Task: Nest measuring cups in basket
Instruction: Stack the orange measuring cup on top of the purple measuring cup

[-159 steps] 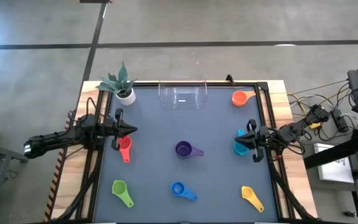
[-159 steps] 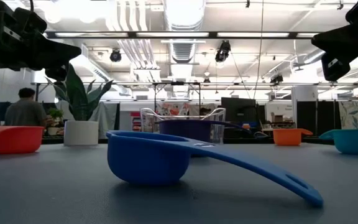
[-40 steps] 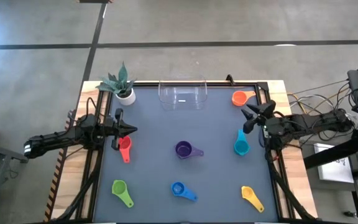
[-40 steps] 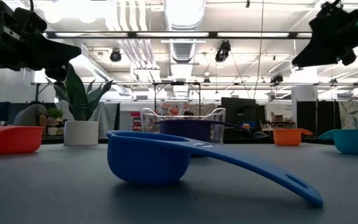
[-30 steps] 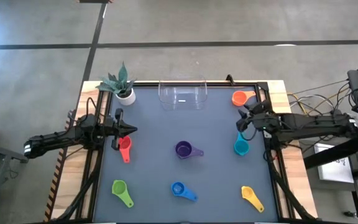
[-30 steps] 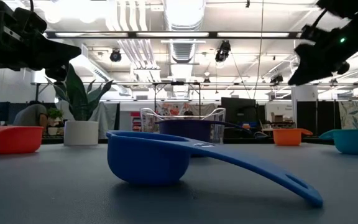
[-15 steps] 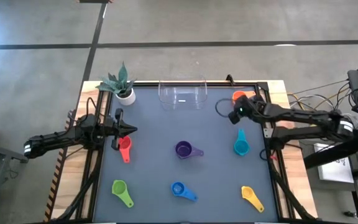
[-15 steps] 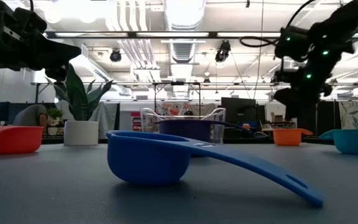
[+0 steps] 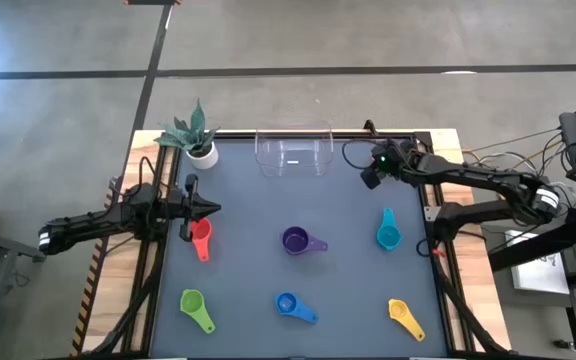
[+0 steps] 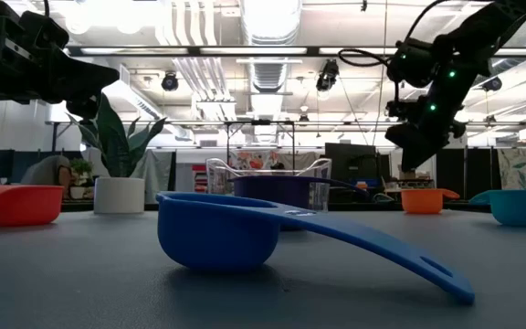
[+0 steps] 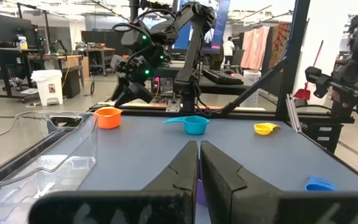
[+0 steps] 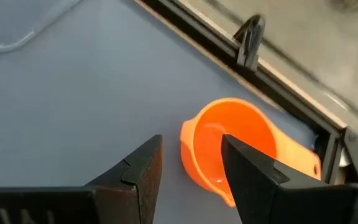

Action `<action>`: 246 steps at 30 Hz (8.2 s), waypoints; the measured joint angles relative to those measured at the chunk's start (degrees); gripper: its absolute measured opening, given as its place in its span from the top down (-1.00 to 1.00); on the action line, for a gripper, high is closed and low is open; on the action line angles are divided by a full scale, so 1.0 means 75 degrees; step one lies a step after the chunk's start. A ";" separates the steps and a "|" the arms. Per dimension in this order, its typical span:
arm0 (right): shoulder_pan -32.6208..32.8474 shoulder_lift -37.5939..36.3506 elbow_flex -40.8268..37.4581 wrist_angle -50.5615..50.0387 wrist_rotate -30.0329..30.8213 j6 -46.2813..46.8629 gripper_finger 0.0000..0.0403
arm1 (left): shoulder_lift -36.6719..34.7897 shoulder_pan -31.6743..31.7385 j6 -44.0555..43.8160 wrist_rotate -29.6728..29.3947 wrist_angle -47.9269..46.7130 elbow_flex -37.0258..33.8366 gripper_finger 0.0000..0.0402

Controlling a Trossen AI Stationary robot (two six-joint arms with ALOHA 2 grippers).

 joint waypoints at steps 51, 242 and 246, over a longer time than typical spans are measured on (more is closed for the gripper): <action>-0.0686 0.0684 0.0485 -0.0247 -0.2297 0.0189 0.96 | 0.0000 0.0001 0.0000 -0.0002 0.0002 0.0002 0.99; 0.5282 0.2216 0.0089 0.1706 0.1117 0.0473 -0.29 | 0.0000 0.0001 0.0001 0.0001 0.0002 0.0002 0.99; 0.5045 0.2216 0.0075 0.1813 0.0915 0.0281 -0.26 | 0.0002 -0.0001 0.0001 0.0000 0.0002 0.0002 0.99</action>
